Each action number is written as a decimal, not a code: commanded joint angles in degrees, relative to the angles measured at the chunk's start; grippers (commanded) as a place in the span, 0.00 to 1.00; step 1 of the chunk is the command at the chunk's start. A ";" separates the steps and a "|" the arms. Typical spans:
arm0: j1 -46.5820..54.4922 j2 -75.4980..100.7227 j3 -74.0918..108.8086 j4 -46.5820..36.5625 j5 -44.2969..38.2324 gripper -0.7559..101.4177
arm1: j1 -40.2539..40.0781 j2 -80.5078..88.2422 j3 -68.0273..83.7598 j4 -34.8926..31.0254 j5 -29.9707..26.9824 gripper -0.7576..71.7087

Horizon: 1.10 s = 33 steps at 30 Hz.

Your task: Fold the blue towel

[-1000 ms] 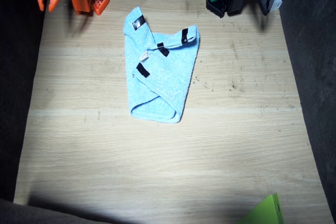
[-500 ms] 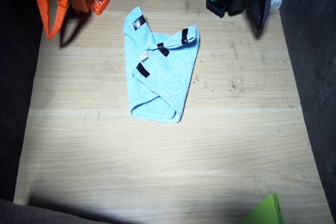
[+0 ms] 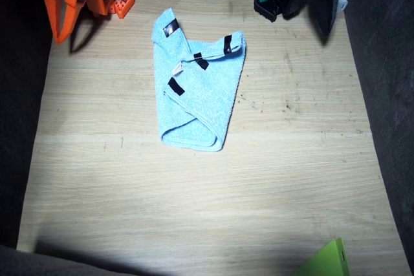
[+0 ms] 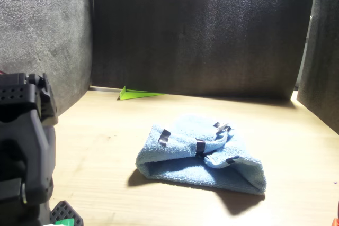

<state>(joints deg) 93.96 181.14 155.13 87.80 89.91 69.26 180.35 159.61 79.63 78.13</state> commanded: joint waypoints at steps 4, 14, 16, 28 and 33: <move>6.94 0.88 -0.44 0.44 -0.44 0.03 | -1.67 0.09 -1.67 0.88 3.16 0.01; -4.13 0.70 -0.09 0.26 -0.44 0.00 | 0.18 0.09 -1.67 0.88 1.32 0.01; -9.67 0.70 1.67 -2.29 -1.58 0.00 | 2.81 0.09 -1.67 0.88 -0.09 0.01; -31.82 1.58 1.76 -1.49 -1.49 0.00 | 10.81 0.00 -1.67 0.88 3.34 0.01; -28.74 1.05 1.14 0.53 -0.79 0.00 | 9.40 0.00 -1.67 0.97 3.96 0.01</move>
<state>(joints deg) 64.07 181.67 157.24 86.57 88.07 78.84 180.35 159.61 79.63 81.39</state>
